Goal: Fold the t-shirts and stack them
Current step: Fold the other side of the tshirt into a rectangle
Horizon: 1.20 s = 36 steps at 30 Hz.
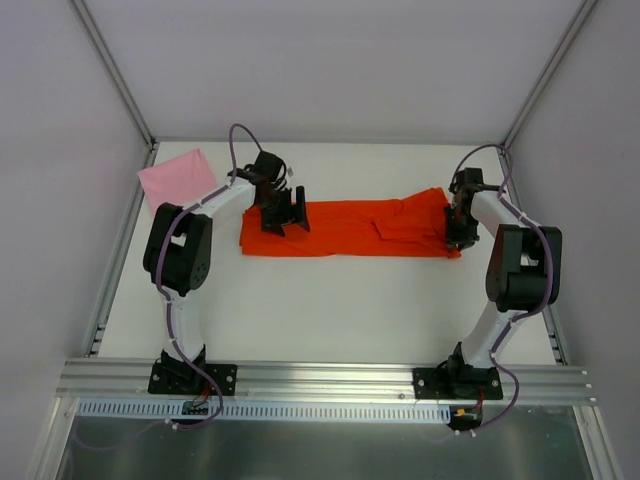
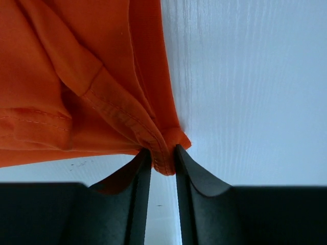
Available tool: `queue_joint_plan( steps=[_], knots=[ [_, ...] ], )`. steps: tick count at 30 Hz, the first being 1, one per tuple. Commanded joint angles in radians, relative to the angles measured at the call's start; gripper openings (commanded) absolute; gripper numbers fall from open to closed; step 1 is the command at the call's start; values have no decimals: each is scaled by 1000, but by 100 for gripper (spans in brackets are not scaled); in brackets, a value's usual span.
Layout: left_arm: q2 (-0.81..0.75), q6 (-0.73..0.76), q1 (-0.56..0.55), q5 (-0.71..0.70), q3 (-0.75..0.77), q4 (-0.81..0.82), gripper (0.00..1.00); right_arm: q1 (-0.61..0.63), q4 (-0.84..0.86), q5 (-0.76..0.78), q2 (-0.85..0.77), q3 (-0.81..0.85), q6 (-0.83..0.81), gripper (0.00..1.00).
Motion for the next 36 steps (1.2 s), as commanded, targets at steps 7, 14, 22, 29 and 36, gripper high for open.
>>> queue_joint_plan(
  steps=[7,14,22,29,36],
  knots=[
    [-257,19,60,-99,-157,-96,77,-7,-58,-16,3,108,-38,48],
    [-341,-27,171,-85,-318,-46,69,-8,-102,-102,-66,111,-67,74],
    [-337,7,186,-99,-335,-47,65,-19,-142,-54,-71,71,-108,60],
    [-317,24,201,-88,-332,-52,63,-42,-156,-82,-76,42,-140,59],
    [-301,32,234,-119,-340,-46,47,-40,-148,-73,-17,52,-151,48]
  ],
)
